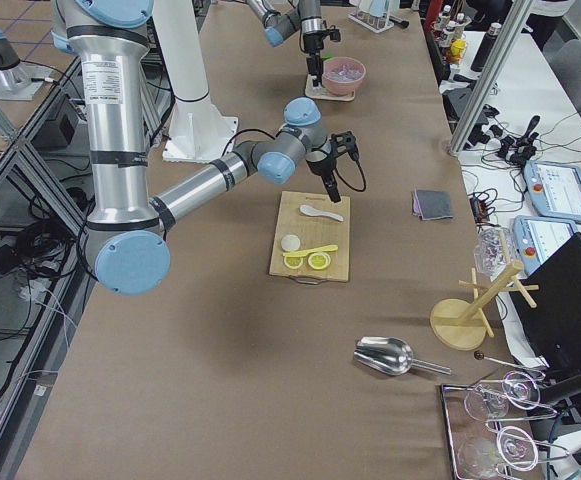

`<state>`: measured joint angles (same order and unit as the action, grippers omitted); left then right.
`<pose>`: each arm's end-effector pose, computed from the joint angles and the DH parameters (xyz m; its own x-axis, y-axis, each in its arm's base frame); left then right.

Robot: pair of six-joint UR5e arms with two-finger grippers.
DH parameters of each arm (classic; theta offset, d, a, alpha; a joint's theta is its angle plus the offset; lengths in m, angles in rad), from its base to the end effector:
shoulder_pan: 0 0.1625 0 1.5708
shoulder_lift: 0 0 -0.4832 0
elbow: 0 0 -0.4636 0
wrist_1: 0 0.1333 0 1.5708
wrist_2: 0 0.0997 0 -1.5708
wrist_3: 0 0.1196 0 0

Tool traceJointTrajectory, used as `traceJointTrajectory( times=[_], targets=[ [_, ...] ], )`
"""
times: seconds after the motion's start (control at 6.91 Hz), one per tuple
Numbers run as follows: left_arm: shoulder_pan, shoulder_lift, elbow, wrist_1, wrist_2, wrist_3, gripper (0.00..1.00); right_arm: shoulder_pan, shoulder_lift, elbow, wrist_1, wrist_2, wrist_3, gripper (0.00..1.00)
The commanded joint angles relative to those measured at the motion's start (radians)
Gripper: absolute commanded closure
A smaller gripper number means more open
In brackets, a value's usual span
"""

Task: Put spoon and ice into bowl

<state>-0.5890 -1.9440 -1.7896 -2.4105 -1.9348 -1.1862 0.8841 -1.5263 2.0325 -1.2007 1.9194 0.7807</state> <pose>0.5195 -0.4562 0.2705 0.1916 0.2936 -0.9365 0.1662 0.9307 0.3258 -0.2944 -0.5049 0.4158 0.6837 -0.2192 0.6961 -0.1062 0.9138 0.3920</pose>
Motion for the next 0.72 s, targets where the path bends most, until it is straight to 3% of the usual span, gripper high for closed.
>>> traceJointTrajectory(
  times=[0.0, 0.14, 0.58],
  targets=[
    [0.174, -0.096, 0.073, -0.009, 0.236, -0.088, 1.0, -0.001, 0.0, -0.008, 0.001, 0.0, 0.008, 0.0],
    [0.216, -0.098, 0.088, -0.009, 0.285, -0.087, 1.0, -0.001, 0.0, -0.008, 0.003, -0.002, 0.008, 0.0],
    [0.248, -0.099, 0.131, -0.004, 0.295, -0.087, 1.0, -0.001, 0.006, -0.008, 0.003, -0.003, 0.008, 0.0]
  ],
)
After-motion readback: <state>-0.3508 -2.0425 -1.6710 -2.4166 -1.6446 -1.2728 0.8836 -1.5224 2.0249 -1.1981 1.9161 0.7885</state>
